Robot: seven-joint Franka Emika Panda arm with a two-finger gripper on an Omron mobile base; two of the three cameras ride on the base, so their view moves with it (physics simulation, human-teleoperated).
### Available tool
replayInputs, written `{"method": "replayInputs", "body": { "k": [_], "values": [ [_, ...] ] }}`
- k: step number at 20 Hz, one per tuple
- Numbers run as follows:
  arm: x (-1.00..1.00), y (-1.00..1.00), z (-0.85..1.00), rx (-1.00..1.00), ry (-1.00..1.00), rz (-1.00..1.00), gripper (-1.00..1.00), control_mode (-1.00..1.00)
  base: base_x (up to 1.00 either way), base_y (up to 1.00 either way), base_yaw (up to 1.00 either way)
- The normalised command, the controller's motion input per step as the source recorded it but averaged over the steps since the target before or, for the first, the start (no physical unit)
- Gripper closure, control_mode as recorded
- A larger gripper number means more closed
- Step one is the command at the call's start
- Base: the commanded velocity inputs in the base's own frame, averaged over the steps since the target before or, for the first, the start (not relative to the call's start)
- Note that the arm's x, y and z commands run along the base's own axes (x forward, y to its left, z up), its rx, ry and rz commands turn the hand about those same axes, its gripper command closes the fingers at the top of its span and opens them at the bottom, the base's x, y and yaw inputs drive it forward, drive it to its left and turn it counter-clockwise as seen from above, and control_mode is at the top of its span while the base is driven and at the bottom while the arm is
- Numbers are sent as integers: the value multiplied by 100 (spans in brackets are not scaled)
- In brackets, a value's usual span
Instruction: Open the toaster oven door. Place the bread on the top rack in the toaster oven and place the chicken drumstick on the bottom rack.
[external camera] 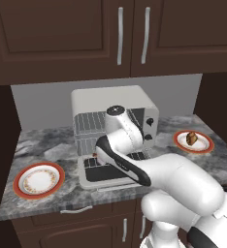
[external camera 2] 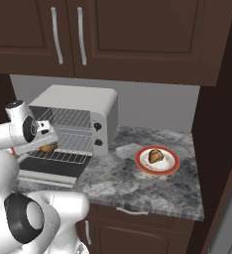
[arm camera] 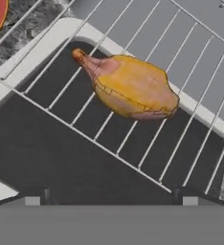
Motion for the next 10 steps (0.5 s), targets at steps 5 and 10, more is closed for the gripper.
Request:
{"method": "replayInputs", "body": {
  "k": [5,10],
  "values": [
    [-18,0,-36,16,1,-36,-100,-100,0,0,0],
    [-8,-4,-50,9,0,-36,-100,-100,0,0,0]
  ]
}}
